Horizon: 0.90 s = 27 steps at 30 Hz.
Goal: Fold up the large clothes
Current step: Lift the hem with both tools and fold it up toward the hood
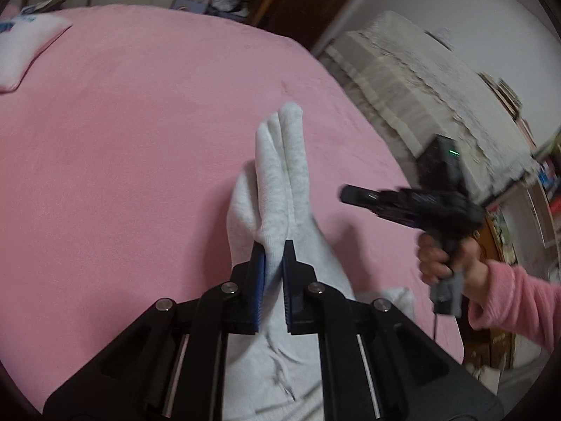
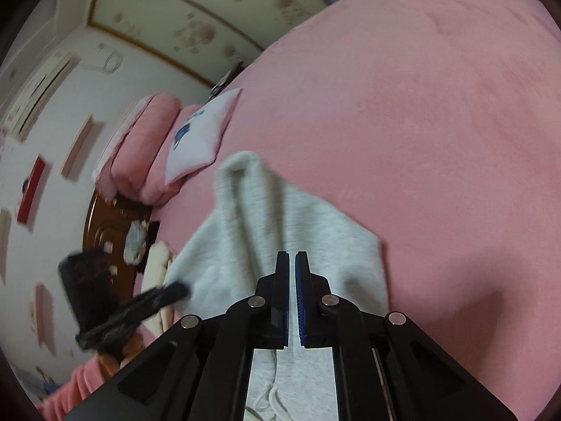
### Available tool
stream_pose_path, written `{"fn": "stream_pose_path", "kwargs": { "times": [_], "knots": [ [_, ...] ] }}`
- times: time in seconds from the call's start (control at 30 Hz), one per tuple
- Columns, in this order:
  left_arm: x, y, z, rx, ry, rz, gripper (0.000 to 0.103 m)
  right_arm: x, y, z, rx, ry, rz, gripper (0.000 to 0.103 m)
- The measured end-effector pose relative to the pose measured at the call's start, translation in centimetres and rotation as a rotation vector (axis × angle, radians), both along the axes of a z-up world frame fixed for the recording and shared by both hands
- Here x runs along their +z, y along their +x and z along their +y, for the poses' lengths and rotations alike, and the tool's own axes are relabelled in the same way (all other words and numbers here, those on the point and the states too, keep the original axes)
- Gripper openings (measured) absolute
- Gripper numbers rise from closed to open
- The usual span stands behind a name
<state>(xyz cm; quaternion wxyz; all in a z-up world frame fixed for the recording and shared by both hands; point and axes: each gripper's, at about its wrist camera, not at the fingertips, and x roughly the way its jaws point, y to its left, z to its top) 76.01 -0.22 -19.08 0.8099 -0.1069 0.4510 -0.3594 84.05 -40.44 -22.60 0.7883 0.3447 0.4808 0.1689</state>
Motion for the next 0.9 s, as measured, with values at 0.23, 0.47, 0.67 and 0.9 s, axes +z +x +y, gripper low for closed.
{"fn": "stream_pose_path", "kwargs": {
  "times": [0.23, 0.47, 0.67, 0.9],
  "knots": [
    [3.9, -9.1, 0.5, -0.211, 0.043, -0.054, 0.005, -1.1, -5.9, -4.3, -0.062, 0.068, 0.041, 0.004],
    [0.3, -17.6, 2.8, -0.304, 0.255, -0.002, 0.005, -1.5, -15.8, -3.2, 0.025, 0.076, 0.095, 0.004],
    [-4.8, -24.2, 4.6, -0.195, 0.388, 0.034, 0.008, -2.3, -26.5, -0.6, 0.038, 0.067, 0.141, 0.004],
    [-6.6, -28.1, 8.0, 0.079, 0.318, 0.207, 0.049, -4.4, -33.3, 5.6, 0.025, 0.062, 0.22, 0.058]
  ]
}}
